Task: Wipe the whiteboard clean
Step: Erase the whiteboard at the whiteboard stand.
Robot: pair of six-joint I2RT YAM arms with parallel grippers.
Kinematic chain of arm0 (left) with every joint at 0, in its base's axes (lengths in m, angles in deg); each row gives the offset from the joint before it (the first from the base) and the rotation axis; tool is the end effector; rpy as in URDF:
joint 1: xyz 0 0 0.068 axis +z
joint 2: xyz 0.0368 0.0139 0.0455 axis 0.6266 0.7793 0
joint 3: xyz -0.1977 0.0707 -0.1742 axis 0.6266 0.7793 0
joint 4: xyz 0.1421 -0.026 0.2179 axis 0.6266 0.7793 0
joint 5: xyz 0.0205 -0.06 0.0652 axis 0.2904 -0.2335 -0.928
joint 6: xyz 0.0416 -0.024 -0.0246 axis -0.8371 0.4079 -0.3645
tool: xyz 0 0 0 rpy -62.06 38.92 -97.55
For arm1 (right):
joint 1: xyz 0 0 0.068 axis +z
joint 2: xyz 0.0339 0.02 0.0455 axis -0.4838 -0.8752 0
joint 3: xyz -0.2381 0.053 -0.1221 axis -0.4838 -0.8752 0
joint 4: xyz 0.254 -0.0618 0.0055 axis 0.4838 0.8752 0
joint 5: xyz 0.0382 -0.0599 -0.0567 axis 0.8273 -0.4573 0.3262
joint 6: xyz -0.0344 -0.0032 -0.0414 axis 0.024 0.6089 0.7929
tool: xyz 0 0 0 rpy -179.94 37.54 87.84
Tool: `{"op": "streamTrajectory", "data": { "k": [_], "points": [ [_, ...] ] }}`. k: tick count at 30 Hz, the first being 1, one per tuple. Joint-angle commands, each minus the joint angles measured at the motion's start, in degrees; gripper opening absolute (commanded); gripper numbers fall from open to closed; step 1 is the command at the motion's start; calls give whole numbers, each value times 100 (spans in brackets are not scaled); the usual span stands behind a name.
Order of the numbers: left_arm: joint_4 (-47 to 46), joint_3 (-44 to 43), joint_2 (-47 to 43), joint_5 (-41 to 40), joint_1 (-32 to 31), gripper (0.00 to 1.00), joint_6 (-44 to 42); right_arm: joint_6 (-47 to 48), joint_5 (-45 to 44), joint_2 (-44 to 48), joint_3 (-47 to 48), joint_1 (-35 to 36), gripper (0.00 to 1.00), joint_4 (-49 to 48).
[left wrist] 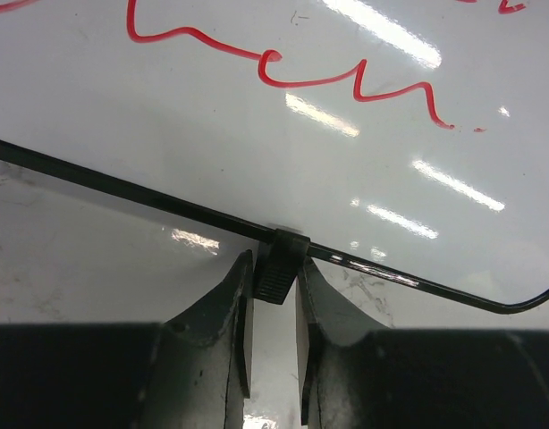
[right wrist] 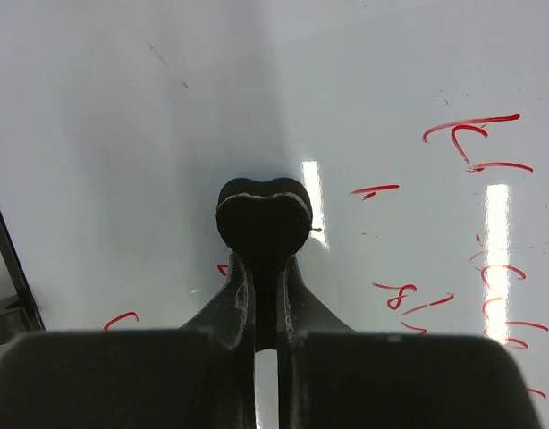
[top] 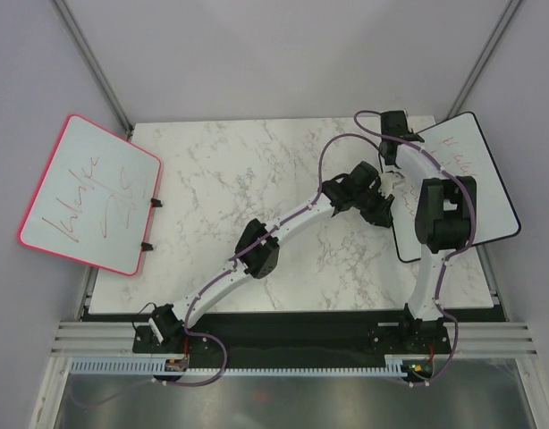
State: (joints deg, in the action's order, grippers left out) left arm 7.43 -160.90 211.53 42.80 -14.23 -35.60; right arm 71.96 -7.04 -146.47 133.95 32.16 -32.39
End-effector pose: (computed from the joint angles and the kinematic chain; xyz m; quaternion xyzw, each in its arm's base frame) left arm 0.3544 -0.5013 0.1365 0.4455 0.7449 -0.4243 0.2581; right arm 0.4591 0.0028 0.2165 -0.0231 0.8930 -0.3517 0.2800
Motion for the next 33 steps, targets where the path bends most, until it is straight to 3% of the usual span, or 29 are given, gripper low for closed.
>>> {"op": "streamTrajectory", "data": {
  "k": [1,5,18,23,33],
  "points": [
    [255,-122,160,-398,56,2,402,-227,-109,34,-116,-234,0,276],
    [246,-122,159,-398,57,2,403,-112,-865,368,-90,-646,0,294],
    [255,-104,159,-389,48,2,403,-498,-1244,1441,-705,-885,0,399],
    [238,-104,159,-415,48,2,394,-859,-94,1459,-1083,-684,0,295],
    [246,-104,151,-451,21,2,367,-745,146,677,-398,-358,0,136]
  ]
}}
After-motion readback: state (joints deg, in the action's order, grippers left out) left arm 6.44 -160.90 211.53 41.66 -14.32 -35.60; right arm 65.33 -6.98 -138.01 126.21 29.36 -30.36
